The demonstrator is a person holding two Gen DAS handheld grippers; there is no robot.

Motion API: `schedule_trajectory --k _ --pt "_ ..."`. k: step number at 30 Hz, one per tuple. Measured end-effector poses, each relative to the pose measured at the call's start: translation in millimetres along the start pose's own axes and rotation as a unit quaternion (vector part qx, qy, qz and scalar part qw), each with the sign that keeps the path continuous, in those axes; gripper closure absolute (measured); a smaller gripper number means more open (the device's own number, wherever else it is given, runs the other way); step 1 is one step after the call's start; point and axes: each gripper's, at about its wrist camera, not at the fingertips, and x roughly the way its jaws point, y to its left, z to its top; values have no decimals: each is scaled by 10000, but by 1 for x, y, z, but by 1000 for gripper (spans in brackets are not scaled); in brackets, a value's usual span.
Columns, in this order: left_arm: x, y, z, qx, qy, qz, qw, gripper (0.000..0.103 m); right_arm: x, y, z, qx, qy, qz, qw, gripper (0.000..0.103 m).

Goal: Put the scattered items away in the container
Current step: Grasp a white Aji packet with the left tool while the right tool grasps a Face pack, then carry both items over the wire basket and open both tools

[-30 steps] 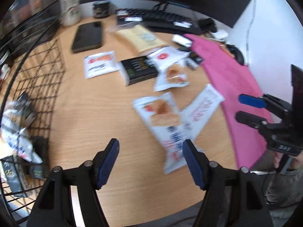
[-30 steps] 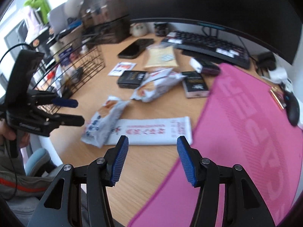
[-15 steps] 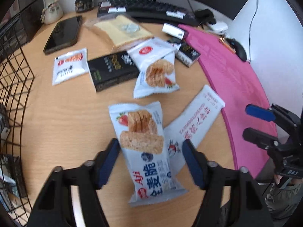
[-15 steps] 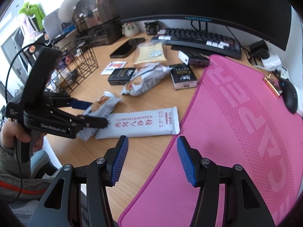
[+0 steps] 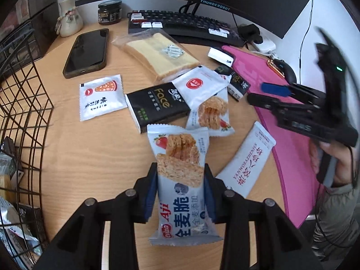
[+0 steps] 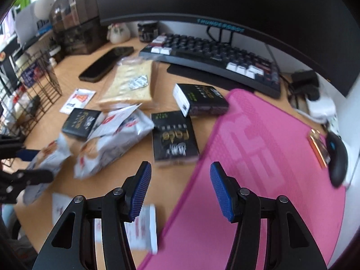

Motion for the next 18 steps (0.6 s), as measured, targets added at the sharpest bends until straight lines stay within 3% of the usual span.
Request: schedule_trajectory --k 5,6,8,18 --pt "5 4 3 -39 53 -66 10000 63 29 8 14 -254 149 -90 9995 48" --pt "6 4 3 -51 51 -76 9999 63 31 8 15 -244 97 -97 9996 54" --pt "7 5 5 -63 58 -54 9999 63 31 6 16 -140 146 -45 9998 55" --pt "-14 -11 11 151 -257 -102 9995 63 -33 8 -15 -73 9 -25 10000 56"
